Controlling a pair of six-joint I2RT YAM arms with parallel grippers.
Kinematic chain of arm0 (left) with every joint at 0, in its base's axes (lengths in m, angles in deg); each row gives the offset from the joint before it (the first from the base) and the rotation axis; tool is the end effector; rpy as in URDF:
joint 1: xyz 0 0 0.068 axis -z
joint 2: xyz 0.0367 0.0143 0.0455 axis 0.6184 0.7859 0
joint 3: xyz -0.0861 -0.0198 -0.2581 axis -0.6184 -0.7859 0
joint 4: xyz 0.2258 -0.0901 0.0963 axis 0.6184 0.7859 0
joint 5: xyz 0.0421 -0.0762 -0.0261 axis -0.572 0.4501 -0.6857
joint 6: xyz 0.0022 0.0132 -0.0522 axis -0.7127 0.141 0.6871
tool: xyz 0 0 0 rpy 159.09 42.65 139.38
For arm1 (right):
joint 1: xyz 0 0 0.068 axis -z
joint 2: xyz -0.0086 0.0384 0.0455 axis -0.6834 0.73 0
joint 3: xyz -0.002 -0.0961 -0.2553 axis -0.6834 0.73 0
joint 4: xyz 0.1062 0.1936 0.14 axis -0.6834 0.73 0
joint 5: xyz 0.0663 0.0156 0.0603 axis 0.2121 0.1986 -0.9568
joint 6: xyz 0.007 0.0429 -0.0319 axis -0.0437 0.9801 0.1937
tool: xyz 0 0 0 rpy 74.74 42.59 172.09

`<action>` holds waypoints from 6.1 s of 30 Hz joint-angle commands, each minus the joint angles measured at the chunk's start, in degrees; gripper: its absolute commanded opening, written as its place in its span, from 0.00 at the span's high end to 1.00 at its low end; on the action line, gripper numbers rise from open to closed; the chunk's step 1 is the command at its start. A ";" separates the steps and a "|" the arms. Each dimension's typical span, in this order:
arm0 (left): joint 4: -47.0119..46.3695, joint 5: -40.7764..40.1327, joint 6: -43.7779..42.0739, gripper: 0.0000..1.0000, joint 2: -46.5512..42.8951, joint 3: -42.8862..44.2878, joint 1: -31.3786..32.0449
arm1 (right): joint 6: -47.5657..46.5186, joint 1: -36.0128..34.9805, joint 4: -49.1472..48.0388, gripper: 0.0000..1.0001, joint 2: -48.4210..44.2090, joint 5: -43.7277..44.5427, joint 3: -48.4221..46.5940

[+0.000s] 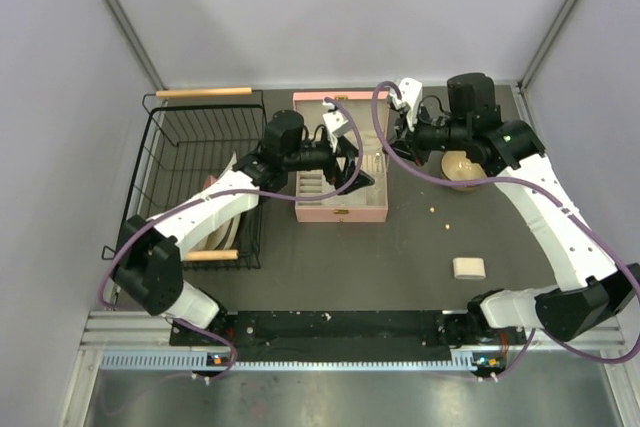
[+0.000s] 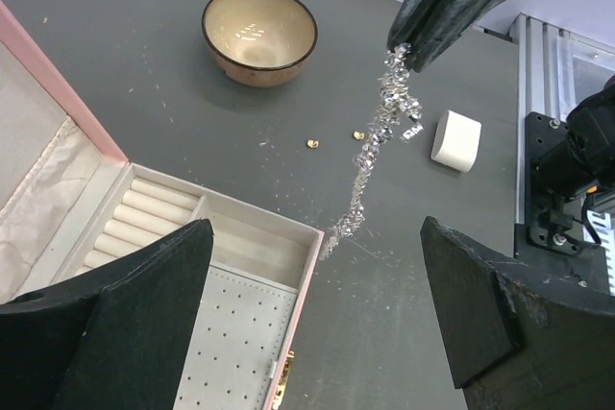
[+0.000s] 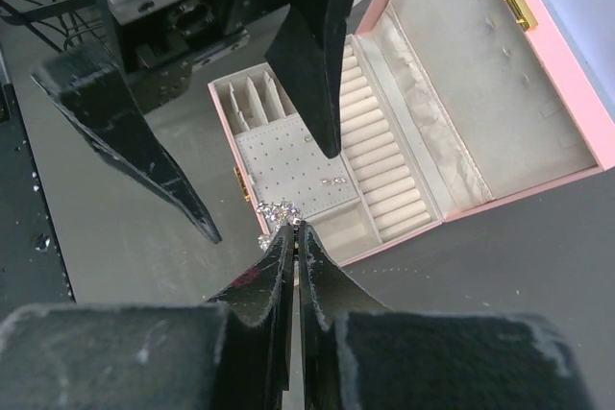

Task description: Organize the mixed jewelry

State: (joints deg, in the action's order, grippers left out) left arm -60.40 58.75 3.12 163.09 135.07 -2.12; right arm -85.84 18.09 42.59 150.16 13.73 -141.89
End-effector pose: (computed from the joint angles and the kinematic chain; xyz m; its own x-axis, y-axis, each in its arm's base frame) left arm 0.2674 -0.2227 0.3269 -0.2205 0.1400 -0.9653 0.9479 0.2639 -0.1782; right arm 0.2313 0.1302 0.4190 -0.1045 -0.4576 -0.8830 -0.9189 0.3839 -0.0902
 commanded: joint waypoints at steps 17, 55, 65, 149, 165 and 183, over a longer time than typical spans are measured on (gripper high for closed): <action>-4.30 3.93 -3.34 0.33 4.70 5.33 1.54 | 1.65 -0.82 -0.65 1.00 -0.54 -1.23 -1.77; -1.75 1.39 -5.45 1.00 4.00 5.24 0.40 | 0.16 -0.91 -3.19 1.00 -0.54 4.22 1.75; -1.14 0.07 -5.01 1.00 2.95 5.59 -2.23 | 0.59 -0.91 -7.68 1.00 2.10 8.18 2.45; 2.91 -19.88 -12.75 1.00 20.61 25.01 -14.72 | 8.50 -2.14 -38.79 1.00 24.86 32.52 -1.06; 2.03 -19.71 -12.31 1.00 17.62 22.82 -14.54 | 9.82 -2.06 -39.32 1.00 21.17 33.14 0.87; 1.59 -19.53 -11.43 1.00 16.13 21.76 -14.54 | 10.26 -2.06 -39.41 1.00 19.94 33.84 1.57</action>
State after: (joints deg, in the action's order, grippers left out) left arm -55.05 43.60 -8.40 182.89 156.80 -15.06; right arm -75.50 15.43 3.53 173.60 42.76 -140.69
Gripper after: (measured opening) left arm 0.012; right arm 0.006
